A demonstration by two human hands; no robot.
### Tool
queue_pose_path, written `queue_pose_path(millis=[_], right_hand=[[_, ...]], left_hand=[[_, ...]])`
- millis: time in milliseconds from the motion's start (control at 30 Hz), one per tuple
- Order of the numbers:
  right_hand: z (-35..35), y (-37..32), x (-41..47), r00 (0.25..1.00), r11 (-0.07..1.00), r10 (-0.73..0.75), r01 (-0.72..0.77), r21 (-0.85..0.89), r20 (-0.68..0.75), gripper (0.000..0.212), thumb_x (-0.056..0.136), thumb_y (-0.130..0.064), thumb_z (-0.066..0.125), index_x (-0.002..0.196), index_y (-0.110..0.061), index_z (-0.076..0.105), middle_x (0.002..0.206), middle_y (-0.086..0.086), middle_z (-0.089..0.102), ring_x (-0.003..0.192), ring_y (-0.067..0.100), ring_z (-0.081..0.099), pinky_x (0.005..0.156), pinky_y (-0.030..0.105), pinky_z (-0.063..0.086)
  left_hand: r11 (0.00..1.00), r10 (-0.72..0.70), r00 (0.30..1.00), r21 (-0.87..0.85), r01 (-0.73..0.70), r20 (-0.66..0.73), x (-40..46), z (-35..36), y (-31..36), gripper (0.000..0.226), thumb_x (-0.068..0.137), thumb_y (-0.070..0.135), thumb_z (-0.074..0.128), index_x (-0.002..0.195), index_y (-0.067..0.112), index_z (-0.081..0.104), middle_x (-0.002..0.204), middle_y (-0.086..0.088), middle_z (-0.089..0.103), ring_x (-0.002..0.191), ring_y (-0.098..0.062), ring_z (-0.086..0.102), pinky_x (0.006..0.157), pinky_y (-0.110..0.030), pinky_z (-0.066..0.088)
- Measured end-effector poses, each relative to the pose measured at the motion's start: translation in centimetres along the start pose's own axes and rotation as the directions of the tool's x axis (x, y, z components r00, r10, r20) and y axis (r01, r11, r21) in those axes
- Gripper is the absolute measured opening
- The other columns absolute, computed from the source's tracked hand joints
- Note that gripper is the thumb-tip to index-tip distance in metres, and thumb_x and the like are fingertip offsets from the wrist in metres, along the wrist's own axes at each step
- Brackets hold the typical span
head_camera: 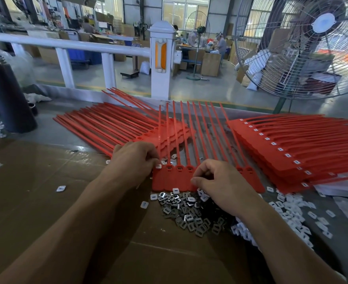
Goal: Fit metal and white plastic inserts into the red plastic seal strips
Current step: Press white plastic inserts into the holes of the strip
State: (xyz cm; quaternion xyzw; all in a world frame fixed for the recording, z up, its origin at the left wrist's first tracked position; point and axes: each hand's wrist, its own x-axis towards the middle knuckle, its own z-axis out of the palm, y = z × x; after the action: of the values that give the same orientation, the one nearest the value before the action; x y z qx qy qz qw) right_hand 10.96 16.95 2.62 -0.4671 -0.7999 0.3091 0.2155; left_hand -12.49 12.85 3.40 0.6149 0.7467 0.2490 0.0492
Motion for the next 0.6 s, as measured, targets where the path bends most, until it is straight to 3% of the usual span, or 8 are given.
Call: queue_pose_path(millis=[167, 367, 600], right_hand=[[-0.09, -0.01, 0.01, 1.000, 1.000, 0.012, -0.012, -0.001, 0.006, 0.010, 0.095, -0.035, 0.073, 0.087, -0.032, 0.067, 0.083, -0.012, 0.069, 0.075, -0.001, 0.063, 0.065, 0.018, 0.043], [-0.07, -0.01, -0.03, 1.000, 1.000, 0.009, -0.009, -0.003, 0.007, 0.010, 0.094, -0.035, 0.073, 0.086, -0.032, 0.067, 0.083, -0.013, 0.069, 0.075, -0.003, 0.063, 0.066, 0.020, 0.044], [0.01, -0.04, -0.04, 1.000, 1.000, 0.004, -0.004, -0.019, 0.004, 0.010, 0.094, -0.035, 0.073, 0.086, -0.033, 0.067, 0.083, -0.014, 0.069, 0.076, -0.003, 0.063, 0.066, 0.019, 0.044]], left_hand=[[0.998, -0.024, 1.000, -0.055, 0.025, 0.015, -0.08, -0.08, 0.01, 0.018, 0.094, 0.040, 0.067, 0.078, 0.042, 0.059, 0.087, 0.024, 0.060, 0.098, -0.008, 0.057, 0.106, -0.048, 0.042], [0.998, -0.068, 0.998, -0.019, 0.068, 0.005, -0.06, 0.34, 0.07, 0.016, 0.087, 0.048, 0.073, 0.081, 0.037, 0.062, 0.086, 0.021, 0.062, 0.099, -0.009, 0.058, 0.107, -0.041, 0.030], [0.992, -0.126, 0.992, -0.012, 0.126, -0.008, 0.08, 0.68, 0.11, 0.018, 0.087, 0.049, 0.072, 0.082, 0.034, 0.064, 0.083, 0.019, 0.063, 0.096, -0.009, 0.058, 0.108, -0.044, 0.033]])
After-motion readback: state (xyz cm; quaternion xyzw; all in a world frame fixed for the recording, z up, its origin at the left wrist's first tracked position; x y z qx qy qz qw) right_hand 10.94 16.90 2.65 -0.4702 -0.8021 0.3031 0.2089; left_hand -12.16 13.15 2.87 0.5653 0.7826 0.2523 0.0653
